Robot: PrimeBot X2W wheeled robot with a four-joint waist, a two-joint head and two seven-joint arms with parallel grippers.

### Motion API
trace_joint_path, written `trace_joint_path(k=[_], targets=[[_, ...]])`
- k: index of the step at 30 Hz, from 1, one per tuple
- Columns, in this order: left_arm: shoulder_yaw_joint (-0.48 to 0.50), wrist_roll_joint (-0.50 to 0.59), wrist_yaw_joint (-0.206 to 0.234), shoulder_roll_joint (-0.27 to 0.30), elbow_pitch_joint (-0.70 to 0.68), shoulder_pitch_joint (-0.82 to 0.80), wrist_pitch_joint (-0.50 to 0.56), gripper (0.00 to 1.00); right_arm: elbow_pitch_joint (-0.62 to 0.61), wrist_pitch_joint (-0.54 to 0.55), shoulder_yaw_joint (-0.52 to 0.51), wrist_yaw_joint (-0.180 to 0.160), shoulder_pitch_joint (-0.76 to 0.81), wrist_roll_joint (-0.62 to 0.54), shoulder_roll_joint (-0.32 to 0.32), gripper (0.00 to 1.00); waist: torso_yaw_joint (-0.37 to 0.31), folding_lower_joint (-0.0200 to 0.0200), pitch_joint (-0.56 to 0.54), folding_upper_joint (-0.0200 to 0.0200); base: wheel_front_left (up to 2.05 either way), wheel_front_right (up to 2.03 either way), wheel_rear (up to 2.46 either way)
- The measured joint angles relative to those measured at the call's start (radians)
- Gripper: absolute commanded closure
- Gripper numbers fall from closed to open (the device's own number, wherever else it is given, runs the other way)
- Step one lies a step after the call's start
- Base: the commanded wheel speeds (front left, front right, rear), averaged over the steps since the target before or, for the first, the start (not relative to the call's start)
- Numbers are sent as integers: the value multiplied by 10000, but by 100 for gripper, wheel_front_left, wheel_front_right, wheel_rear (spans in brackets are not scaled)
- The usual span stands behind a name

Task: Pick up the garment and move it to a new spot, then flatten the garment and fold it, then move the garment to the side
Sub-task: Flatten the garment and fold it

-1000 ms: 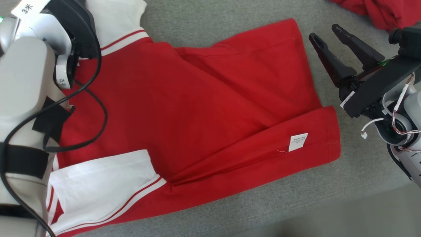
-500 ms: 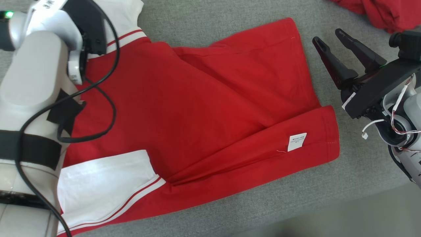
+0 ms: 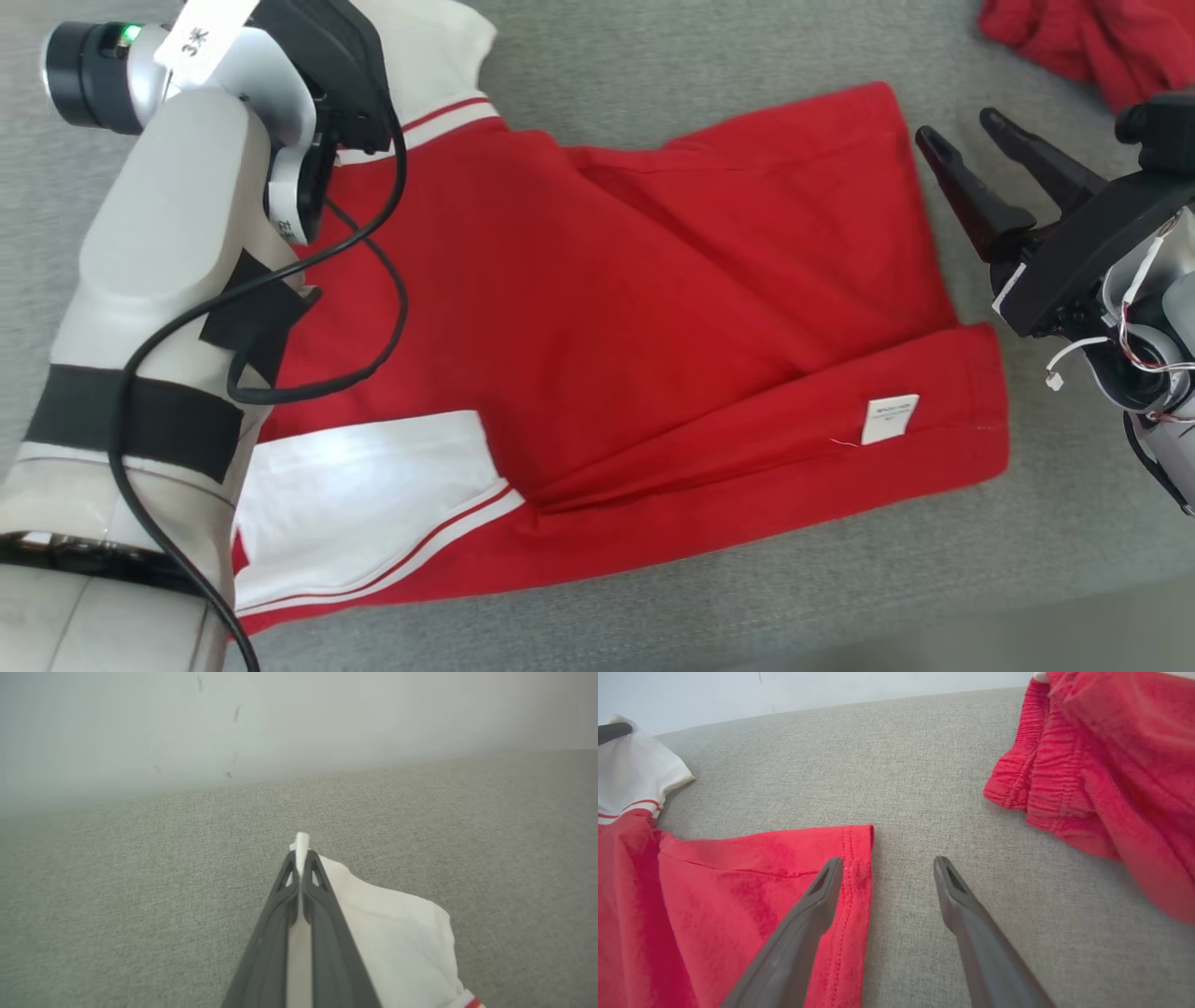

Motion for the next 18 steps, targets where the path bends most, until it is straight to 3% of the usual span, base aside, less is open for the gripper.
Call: trace_joint_path(k=[18], targets=[[84, -399, -702, -284, -953, 1048, -1528, 100, 1095, 656, 351, 2, -611, 431, 161, 0, 1326, 0, -209, 0, 0, 0, 0]])
